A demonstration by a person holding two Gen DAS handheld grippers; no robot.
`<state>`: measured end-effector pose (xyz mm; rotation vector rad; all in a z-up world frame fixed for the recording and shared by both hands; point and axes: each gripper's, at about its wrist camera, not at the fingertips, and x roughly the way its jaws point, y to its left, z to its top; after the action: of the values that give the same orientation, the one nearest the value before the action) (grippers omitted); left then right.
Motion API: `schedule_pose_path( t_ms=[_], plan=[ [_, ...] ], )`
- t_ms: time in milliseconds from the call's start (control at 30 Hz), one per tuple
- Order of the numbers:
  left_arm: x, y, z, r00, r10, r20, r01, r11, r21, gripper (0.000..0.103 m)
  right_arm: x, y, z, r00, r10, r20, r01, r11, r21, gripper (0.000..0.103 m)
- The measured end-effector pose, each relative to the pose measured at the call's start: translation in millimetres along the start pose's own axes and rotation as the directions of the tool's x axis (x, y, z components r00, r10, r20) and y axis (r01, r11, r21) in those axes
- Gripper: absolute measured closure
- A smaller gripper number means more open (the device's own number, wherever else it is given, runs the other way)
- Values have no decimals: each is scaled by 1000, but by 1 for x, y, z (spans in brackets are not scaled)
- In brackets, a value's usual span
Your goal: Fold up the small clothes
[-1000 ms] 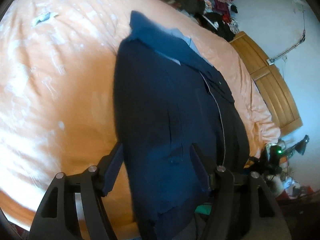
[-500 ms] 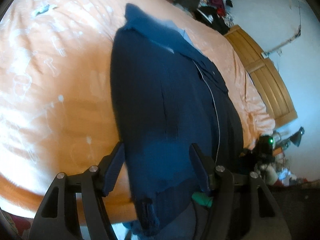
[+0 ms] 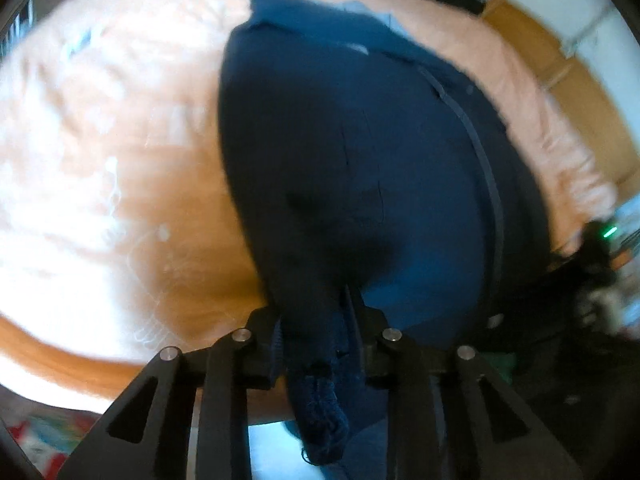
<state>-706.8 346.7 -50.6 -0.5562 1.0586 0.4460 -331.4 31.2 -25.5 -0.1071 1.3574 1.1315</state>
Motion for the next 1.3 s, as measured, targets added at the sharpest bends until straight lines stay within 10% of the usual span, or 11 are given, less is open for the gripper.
schedule_pose_path(
  t_ms=[267, 800, 967, 1067, 1200, 1300],
  plan=[
    [10, -30, -2, 997, 71, -1, -71, 994, 84, 29, 1, 1, -1, 1000, 1, 8, -1, 1000, 3, 39],
    [10, -28, 0, 999, 46, 2, -46, 998, 54, 27, 2, 0, -1, 1000, 12, 12, -12, 1000, 7, 39],
    [2, -5, 1, 995, -96, 29, 97, 994, -50, 20, 0, -3, 0, 1000, 24, 15, -25, 1000, 14, 40],
    [-5, 12, 0, 990, -134, 45, 137, 986, -93, 37, -1, -5, -1, 999, 27, 20, -28, 1000, 15, 41],
    [-11, 36, -7, 988, -141, 66, 150, 977, -153, 89, -3, -7, -1, 1000, 9, 28, -10, 1000, 22, 49],
    [-11, 33, -11, 987, -140, 81, 150, 979, -135, 90, -6, -9, -2, 999, -4, 34, 3, 1000, 28, 60]
  ],
)
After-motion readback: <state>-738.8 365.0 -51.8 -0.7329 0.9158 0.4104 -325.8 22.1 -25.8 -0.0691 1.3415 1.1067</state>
